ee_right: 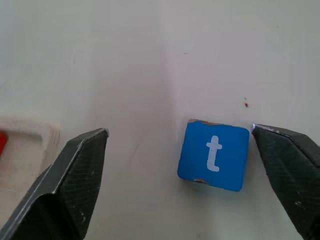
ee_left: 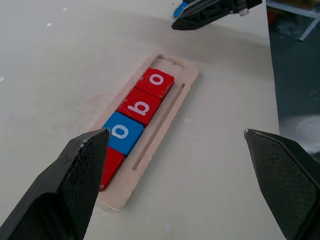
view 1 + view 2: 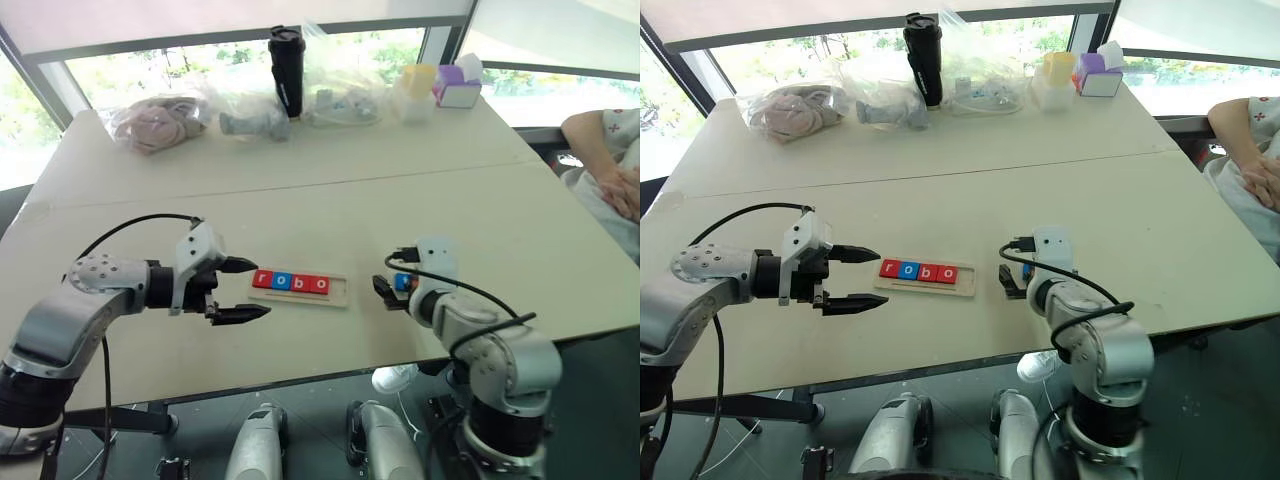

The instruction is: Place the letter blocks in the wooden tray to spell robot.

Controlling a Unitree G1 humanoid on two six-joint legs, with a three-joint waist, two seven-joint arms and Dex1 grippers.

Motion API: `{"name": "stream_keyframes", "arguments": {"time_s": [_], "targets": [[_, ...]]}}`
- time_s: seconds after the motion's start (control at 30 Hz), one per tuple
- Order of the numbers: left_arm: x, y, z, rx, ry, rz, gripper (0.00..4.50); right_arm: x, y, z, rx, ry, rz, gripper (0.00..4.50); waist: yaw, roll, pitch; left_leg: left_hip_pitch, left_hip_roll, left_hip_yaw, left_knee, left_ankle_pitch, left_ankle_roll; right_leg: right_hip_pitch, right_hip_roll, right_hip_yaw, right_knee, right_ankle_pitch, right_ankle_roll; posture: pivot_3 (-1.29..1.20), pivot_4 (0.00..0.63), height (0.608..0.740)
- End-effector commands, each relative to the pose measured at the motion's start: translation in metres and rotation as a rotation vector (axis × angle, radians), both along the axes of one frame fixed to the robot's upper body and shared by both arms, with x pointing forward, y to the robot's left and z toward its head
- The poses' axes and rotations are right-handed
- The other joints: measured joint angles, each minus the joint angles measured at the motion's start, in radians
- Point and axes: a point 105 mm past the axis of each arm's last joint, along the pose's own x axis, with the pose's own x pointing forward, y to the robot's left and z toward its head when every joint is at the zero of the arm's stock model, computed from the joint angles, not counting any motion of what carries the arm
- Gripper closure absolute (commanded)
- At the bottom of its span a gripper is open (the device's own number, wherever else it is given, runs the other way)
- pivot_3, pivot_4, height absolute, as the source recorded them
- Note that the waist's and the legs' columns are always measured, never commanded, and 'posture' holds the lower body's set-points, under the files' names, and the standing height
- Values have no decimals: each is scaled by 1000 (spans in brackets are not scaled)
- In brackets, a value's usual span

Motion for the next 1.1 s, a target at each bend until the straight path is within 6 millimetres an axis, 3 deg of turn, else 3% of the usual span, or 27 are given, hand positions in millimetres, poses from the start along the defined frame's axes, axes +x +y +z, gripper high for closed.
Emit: {"name": "stream_keyframes", "arguments": {"time_s": [0.03, 0.17, 0.27, 0.4, 0.77, 0.87, 1.03, 1.1], "targets": [[0, 3, 4, 14, -32, -5, 0, -8, 1, 25, -33, -114, 296, 43, -2, -1, 0, 0, -2, 0, 0, 0, 0, 1, -1, 0, -1, 0, 0, 0, 150, 740], [1, 1, 2, 9, -31, -9, 0, -12, -26, 32, -125, -168, 572, 43, -3, -1, 0, 1, -2, 1, -5, 0, 0, 3, 2, -1, -10, 0, 1, 0, 150, 740], [3, 0, 3, 3, -39, -12, 0, -11, -48, 13, -156, -94, 702, 43, -2, -2, 0, 2, -3, 1, -8, 2, 3, 3, 3, -1, -13, 0, 1, 0, 150, 740], [3, 2, 2, 16, -47, 2, 0, 0, -61, -4, -169, -65, 747, 43, -2, -3, 0, 2, -4, 1, -11, 2, 4, 3, 2, 0, -12, 1, 2, 0, 150, 740], [2, 4, 0, 23, -62, 30, 0, 27, -52, -15, -116, -80, 828, 43, 1, -3, 0, 3, -4, 0, -8, 2, 4, 3, 3, 0, -8, 1, 2, 0, 150, 740], [2, 5, 0, 24, -63, 33, 0, 29, -52, -13, -91, -84, 843, 911, 1, -3, 0, 3, -4, 0, -8, 2, 4, 3, 3, 0, -8, 1, 3, 0, 150, 740], [1, 6, -1, 25, -62, 38, 0, 23, -53, -9, -100, -87, 866, 3374, 3, -3, 0, 3, -4, 0, -8, 2, 4, 3, 3, 0, -7, 1, 3, 0, 150, 740], [2, 6, -1, 25, -62, 38, 0, 24, -52, -4, -115, -99, 858, 3369, 3, -3, 0, 3, -4, 0, -7, 2, 4, 3, 3, 0, -6, 1, 3, 0, 150, 740]]}}
